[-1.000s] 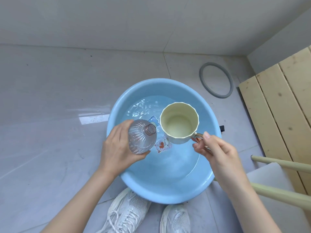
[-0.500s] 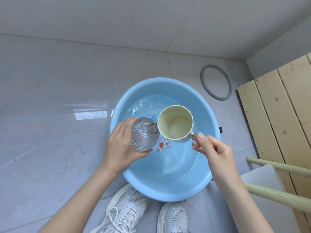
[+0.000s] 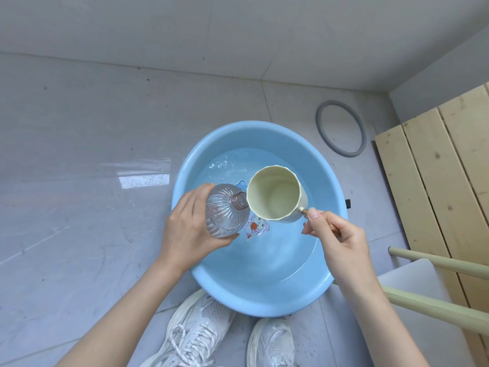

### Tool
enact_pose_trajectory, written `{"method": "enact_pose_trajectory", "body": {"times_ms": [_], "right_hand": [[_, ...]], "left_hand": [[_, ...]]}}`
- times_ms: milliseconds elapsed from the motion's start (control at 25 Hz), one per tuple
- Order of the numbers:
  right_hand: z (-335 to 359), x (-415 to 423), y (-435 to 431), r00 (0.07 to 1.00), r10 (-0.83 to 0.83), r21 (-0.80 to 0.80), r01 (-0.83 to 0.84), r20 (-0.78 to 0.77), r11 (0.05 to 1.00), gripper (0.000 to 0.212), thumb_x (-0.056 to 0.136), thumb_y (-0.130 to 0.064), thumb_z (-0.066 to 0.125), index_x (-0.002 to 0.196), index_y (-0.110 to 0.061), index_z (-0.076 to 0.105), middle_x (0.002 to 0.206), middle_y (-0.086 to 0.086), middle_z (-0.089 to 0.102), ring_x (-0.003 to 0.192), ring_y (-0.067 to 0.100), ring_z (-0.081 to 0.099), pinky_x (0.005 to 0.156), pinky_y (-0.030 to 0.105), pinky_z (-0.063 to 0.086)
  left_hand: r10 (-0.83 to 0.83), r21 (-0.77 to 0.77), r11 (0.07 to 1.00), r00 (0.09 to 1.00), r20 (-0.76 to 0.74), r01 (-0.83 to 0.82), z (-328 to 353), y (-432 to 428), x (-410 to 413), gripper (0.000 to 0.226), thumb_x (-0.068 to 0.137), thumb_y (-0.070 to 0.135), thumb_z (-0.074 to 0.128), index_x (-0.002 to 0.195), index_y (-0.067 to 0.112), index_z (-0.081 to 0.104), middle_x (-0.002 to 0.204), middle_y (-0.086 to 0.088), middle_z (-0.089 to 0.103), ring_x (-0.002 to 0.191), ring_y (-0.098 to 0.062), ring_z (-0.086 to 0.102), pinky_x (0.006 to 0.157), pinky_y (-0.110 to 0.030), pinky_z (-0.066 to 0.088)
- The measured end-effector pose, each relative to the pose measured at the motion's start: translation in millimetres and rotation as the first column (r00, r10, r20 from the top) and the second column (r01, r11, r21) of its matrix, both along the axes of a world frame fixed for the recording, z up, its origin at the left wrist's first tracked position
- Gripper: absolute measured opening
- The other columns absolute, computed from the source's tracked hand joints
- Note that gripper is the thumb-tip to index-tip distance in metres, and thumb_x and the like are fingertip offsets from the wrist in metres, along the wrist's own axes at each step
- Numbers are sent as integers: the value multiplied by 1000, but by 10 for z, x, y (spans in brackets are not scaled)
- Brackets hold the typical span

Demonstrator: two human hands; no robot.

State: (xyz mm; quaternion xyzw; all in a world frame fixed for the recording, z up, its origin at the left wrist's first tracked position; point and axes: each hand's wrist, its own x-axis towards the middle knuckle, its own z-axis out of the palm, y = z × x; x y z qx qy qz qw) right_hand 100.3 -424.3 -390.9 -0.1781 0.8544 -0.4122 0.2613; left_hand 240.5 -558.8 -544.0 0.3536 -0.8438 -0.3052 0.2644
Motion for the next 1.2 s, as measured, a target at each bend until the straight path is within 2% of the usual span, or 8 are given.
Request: {"method": "enact_pose_trajectory", "body": {"times_ms": [80,200,280,440,560,680,960,1200], "right_hand": [[-13,-8,5,1000,11,-7,-11,-8,1000,41,77,-45,58,62,-7,63,69,-3,63,65,27,45,69,44,44],[-33,-24,9,1000,15,-26,-15,-6,1000,38,78,-43,59,61,-9,64,69,-6,64,66,17,49,63,17,42],[-39,-33,14,1000,20,-28,-20,-15,999,37,79,-42,59,61,-10,63,71,-5,65,68,13,51,61,8,39],[-34,-33,6,999,18,-24,-18,-33,1000,33,80,-40,59,62,-13,65,74,-2,67,67,1,57,62,6,39],[-30,-30,-6,999,23,-22,-24,-42,999,28,88,-30,61,65,-15,66,76,-3,67,66,-5,58,63,5,39],[-9,-22,-16,998,31,-18,-32,-51,999,24,89,-26,62,71,-12,68,76,0,65,63,-5,56,62,5,37],[55,15,-54,994,54,-8,-55,-96,998,27,89,-24,62,63,-16,62,80,2,63,51,-3,51,54,5,35],[71,28,-59,991,72,-9,-73,-109,997,21,89,-22,62,69,-16,66,86,5,62,52,-2,54,56,6,36]], "left_hand": [[-5,3,1000,1000,3,5,1,-2,2,96,46,45,90,124,2,53,122,-7,62,109,-22,54,94,-25,38],[-1,4,1000,1000,7,1,-5,-3,6,97,45,45,91,124,2,53,122,-7,62,109,-22,54,94,-25,38],[3,2,1000,1000,8,-3,-7,-2,3,98,44,45,91,124,1,54,122,-8,62,110,-21,53,94,-24,38],[0,-6,1000,1000,9,0,-15,-3,7,98,45,46,90,124,1,54,123,-7,62,110,-21,53,94,-25,38],[2,-9,1000,1000,16,-2,-21,-2,9,98,46,47,90,124,1,54,122,-8,62,109,-24,56,94,-26,38],[-3,-4,1000,1000,4,3,-17,-4,7,97,46,47,90,124,2,53,122,-8,62,109,-24,56,94,-26,38],[1,-10,1000,1000,-9,-1,-9,-1,7,97,46,46,90,124,1,53,122,-9,62,109,-23,55,93,-26,39],[4,-4,1000,1000,3,-4,-18,-2,7,97,46,47,90,124,1,53,122,-8,62,108,-23,56,92,-26,39]]}}
